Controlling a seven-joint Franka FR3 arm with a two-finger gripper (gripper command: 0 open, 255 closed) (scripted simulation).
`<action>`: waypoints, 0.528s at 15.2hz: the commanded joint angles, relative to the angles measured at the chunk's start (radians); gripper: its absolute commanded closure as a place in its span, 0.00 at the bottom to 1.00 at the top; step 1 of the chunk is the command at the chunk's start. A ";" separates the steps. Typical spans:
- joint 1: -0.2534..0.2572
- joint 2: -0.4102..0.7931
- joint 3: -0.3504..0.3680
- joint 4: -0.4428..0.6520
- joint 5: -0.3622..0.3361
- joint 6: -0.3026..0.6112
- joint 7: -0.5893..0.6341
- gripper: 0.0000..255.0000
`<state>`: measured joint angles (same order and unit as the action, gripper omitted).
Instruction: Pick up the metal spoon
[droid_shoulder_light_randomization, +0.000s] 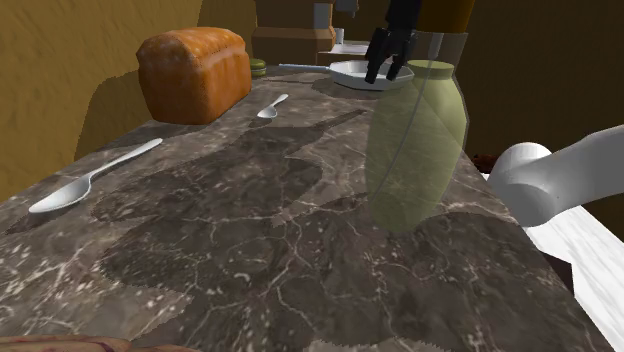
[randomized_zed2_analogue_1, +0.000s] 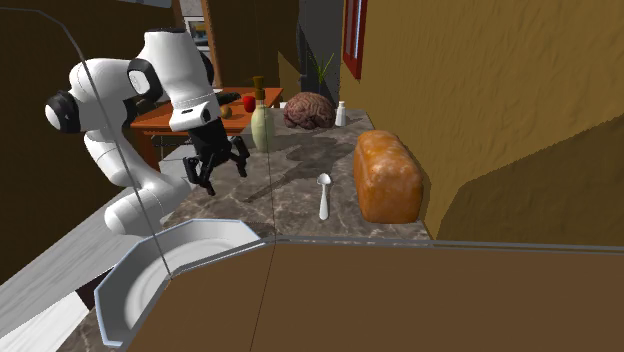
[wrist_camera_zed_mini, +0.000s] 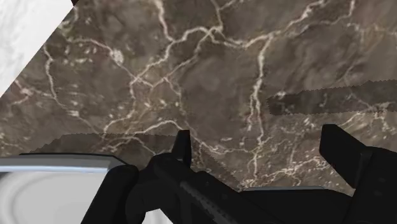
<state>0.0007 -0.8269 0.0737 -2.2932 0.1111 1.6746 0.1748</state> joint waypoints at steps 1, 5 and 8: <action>0.000 0.000 0.000 0.000 0.000 0.000 0.000 0.00; -0.041 0.121 0.104 0.089 0.071 0.002 0.240 0.00; -0.075 0.227 0.175 0.175 0.111 0.006 0.417 0.00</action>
<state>-0.0630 -0.6330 0.2250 -2.1428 0.2074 1.6776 0.5247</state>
